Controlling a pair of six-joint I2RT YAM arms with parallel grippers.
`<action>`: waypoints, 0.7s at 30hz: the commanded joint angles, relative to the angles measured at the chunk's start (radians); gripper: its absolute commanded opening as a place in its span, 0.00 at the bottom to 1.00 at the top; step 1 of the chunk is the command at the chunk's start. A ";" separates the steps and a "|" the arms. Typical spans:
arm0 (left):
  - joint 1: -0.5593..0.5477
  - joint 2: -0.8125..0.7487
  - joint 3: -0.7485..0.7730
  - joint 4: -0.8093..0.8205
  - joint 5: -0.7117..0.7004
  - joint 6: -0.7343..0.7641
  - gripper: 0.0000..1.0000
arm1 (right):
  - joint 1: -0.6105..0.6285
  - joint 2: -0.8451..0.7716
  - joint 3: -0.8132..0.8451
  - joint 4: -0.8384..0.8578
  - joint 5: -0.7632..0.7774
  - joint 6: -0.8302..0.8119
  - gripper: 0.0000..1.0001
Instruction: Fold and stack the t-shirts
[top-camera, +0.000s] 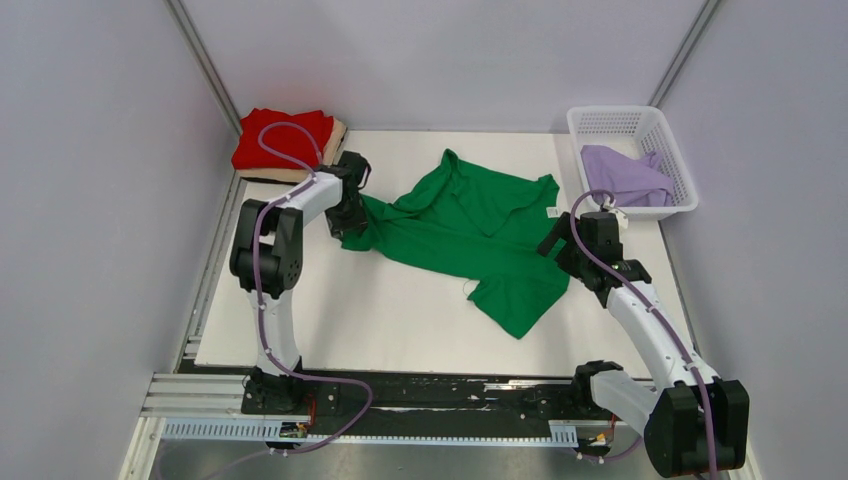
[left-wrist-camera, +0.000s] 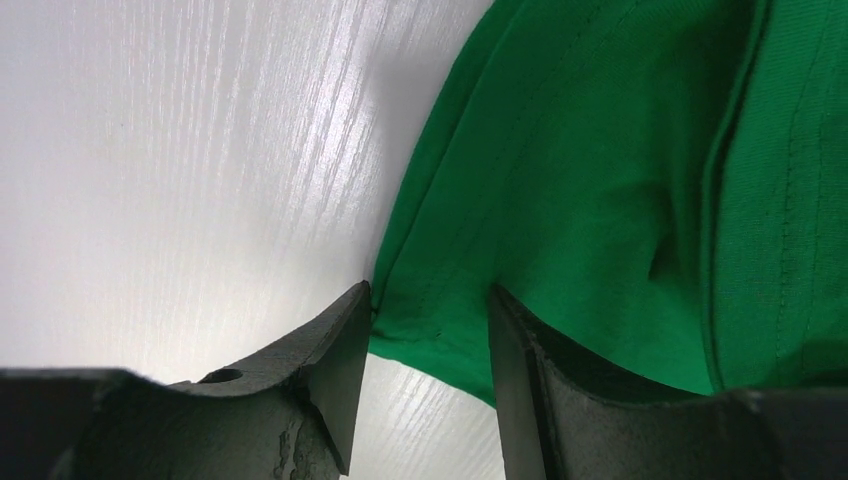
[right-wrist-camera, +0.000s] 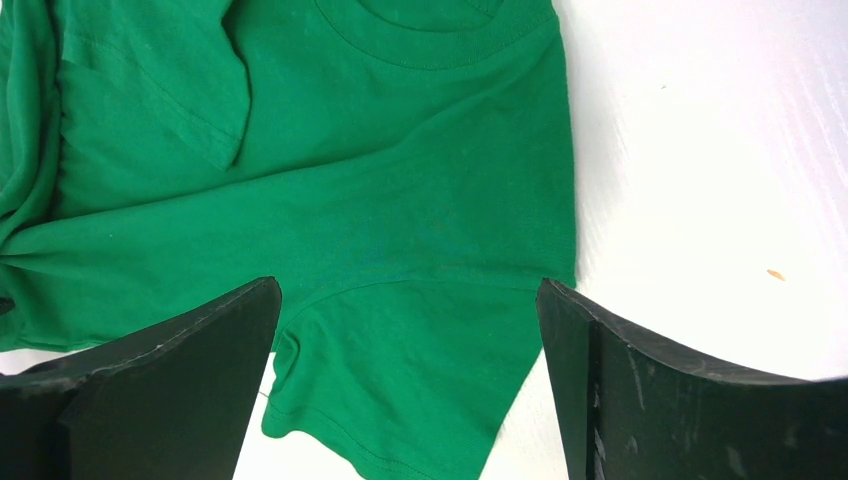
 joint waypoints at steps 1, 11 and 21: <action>-0.028 0.020 -0.043 -0.111 -0.049 -0.028 0.53 | -0.004 -0.010 -0.001 0.000 0.025 -0.008 1.00; -0.110 -0.004 -0.163 -0.103 -0.044 -0.077 0.04 | -0.002 -0.004 0.018 -0.061 0.029 0.015 1.00; -0.113 -0.250 -0.311 -0.097 -0.142 -0.085 0.00 | 0.135 0.023 0.108 -0.390 -0.030 0.087 0.96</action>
